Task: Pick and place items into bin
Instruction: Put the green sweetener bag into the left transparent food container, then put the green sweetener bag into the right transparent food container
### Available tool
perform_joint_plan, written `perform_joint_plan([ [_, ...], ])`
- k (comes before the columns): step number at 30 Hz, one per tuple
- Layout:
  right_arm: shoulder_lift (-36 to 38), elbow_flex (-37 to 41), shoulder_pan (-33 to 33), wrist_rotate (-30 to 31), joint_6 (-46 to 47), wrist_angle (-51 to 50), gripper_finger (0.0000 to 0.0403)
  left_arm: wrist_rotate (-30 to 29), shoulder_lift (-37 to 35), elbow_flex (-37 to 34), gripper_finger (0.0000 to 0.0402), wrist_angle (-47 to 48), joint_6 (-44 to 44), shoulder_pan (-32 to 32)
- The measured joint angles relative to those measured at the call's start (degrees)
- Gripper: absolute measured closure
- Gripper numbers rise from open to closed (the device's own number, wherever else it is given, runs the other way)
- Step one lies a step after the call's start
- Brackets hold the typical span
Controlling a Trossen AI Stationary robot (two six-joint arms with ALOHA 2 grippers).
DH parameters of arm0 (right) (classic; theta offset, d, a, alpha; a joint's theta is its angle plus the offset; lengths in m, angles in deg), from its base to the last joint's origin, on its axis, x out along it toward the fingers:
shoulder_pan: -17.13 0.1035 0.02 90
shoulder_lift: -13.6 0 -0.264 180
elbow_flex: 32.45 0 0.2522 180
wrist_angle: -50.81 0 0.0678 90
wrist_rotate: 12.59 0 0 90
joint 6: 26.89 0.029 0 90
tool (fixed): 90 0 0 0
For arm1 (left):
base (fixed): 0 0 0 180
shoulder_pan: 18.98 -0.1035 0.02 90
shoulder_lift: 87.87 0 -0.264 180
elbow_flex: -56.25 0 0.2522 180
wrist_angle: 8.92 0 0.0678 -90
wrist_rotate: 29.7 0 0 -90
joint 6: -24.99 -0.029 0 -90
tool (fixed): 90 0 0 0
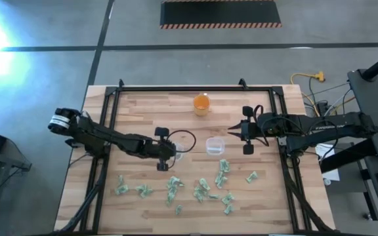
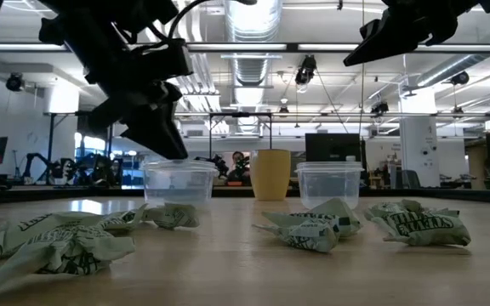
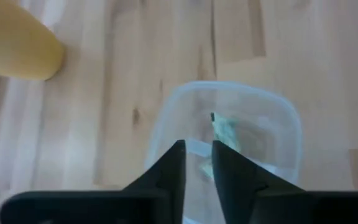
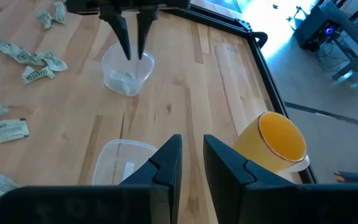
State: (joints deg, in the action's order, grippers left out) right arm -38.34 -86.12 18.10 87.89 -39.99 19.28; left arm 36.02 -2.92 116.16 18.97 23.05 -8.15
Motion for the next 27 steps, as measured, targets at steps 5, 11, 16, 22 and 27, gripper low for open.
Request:
perform_joint_plan([
  [5,0.0,0.66,0.0,-5.14,1.94,-0.57,0.0346,-2.0,-1.78,0.0,0.0283,0.14,-0.19,0.0],
  [11,0.0,3.38,0.83,-16.48,7.7,-1.68,0.0346,-2.03,-5.87,-0.11,0.0268,0.52,-0.17,0.04],
  [16,-0.01,6.94,4.75,-16.75,10.41,-1.75,0.0346,-2.26,-8.89,-0.21,0.0267,0.0,-0.09,0.04],
  [22,-0.02,10.98,9.84,-11.79,15.27,-1.79,0.0346,-2.83,-11.41,-0.24,0.0267,-0.19,0.06,0.09],
  [27,-0.01,12.2,13.17,-11.57,21.16,-5.85,0.0346,-3.27,-12.11,-0.28,0.0267,-0.26,0.09,0.09],
])
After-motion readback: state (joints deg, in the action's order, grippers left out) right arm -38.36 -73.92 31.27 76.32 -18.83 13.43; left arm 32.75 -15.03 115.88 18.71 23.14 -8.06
